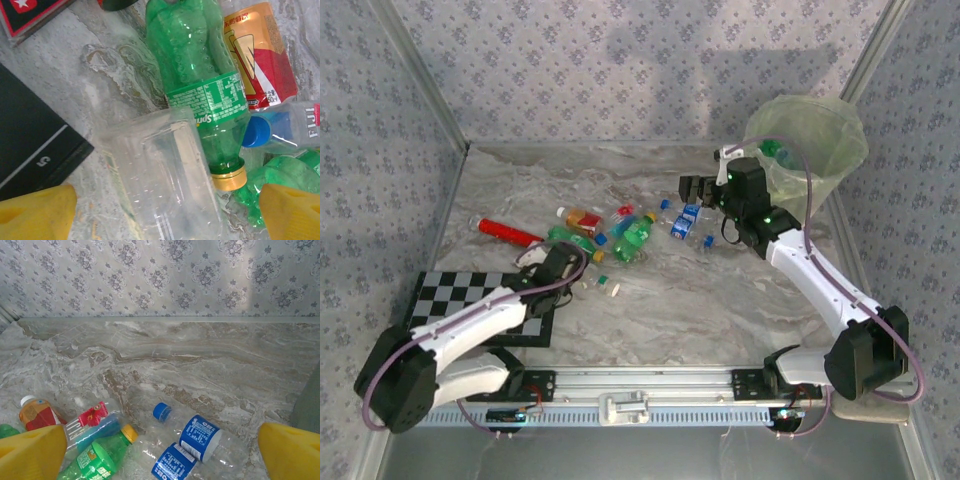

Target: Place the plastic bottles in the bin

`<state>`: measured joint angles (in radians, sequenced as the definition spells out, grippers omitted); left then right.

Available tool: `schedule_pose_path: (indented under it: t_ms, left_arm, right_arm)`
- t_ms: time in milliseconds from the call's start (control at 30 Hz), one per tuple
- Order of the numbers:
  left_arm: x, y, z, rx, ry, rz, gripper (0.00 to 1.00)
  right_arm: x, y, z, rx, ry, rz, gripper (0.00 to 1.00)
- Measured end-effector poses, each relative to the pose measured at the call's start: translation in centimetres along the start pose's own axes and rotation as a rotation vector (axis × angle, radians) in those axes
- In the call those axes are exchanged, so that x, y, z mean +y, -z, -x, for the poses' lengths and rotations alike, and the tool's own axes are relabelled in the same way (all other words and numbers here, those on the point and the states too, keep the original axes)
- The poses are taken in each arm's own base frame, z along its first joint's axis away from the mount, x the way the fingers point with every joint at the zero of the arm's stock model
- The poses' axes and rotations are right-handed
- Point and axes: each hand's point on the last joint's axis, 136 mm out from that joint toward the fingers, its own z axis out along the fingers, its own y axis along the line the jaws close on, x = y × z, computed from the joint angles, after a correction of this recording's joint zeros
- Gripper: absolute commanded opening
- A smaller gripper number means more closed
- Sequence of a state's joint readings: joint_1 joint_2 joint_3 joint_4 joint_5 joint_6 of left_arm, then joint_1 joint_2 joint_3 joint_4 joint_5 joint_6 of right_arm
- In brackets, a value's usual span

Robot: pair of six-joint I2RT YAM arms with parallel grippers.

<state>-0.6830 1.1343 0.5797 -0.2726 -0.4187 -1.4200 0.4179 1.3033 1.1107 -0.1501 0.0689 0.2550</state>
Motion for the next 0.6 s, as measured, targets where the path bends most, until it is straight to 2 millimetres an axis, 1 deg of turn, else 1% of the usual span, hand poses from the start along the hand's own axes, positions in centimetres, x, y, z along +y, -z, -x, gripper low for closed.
schedule_pose_path:
  t_ms: [100,167,300,400,600]
  left_arm:
    - [-1.0,-0.6,-0.6,0.016,0.010,0.017,0.91]
    - [-1.1,-1.0,-1.2,0.027,0.015,0.033,0.89]
    - [-0.2,-2.1,-2.4,0.049,0.035,0.086,0.87]
    - [0.5,-2.5,-2.8,0.050,0.090,0.129,0.86]
    - [0.7,-2.7,-2.6,0.025,0.164,0.160,0.84]
  right_arm:
    - [-0.1,-0.1,-0.3,0.006,0.000,-0.002,1.00]
    - [-0.1,-0.1,-0.5,0.010,0.000,-0.003,1.00]
    - [-0.3,-0.1,-1.0,0.020,0.001,-0.009,1.00]
    - [-0.5,0.2,-1.4,0.023,0.000,-0.013,1.00]
    - [-0.8,0.5,-1.7,0.022,-0.001,-0.022,1.00]
